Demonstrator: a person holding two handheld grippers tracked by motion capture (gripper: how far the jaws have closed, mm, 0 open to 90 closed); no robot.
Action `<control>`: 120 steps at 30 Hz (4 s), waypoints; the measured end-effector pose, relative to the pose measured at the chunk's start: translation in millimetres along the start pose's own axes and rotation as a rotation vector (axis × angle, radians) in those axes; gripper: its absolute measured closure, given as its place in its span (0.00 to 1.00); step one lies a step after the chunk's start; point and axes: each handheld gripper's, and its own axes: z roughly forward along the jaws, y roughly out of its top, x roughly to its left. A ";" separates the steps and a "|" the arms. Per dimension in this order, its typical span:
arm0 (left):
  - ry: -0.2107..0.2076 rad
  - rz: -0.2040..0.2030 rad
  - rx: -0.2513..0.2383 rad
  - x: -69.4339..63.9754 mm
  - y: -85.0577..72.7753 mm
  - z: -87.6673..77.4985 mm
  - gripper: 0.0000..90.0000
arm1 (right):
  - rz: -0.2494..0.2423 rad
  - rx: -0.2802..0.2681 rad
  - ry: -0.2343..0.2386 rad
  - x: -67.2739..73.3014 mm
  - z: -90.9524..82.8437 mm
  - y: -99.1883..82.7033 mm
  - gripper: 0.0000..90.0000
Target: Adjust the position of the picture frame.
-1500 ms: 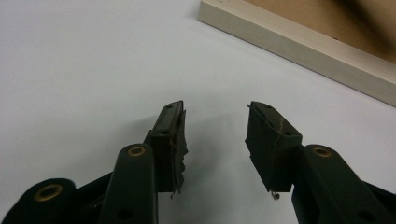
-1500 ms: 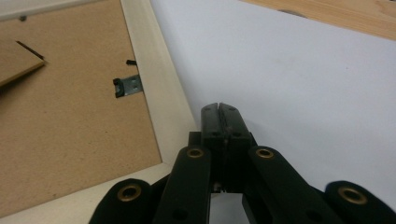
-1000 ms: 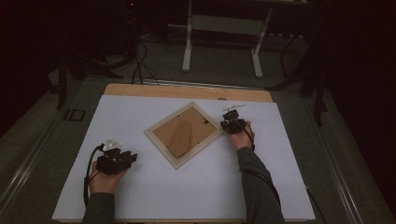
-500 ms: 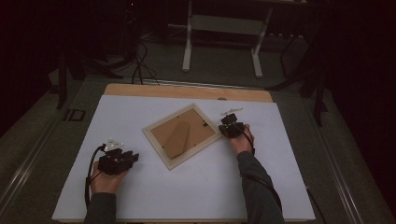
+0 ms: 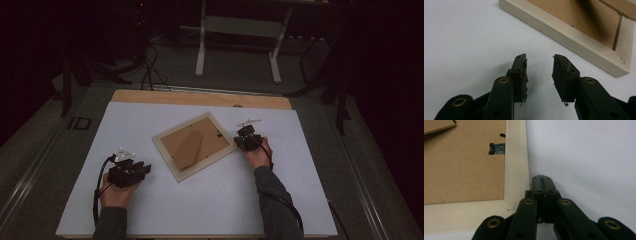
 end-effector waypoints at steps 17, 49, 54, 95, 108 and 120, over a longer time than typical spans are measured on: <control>0.043 0.012 0.037 -12.7 2.1 13.2 0.73 | 0.005 0.005 0.023 7.1 -8.1 -9.3 1.00; 0.092 -0.019 0.029 -25.1 7.0 32.5 0.99 | 0.037 0.015 0.096 24.0 -24.3 -29.3 1.00; 0.068 -0.040 0.031 -23.8 7.2 33.3 1.00 | 0.051 0.020 0.107 26.5 -27.9 -33.5 1.00; -0.031 0.013 0.088 -33.2 8.8 32.6 1.00 | 0.016 -0.019 0.164 30.1 -69.6 -87.3 1.00; -0.007 0.025 0.132 -43.7 4.6 24.2 1.00 | 0.019 -0.016 0.200 29.1 -74.1 -93.3 1.00; 0.015 0.070 0.105 -55.1 10.7 36.6 1.00 | 0.058 -0.006 0.196 20.6 -81.6 -100.8 1.00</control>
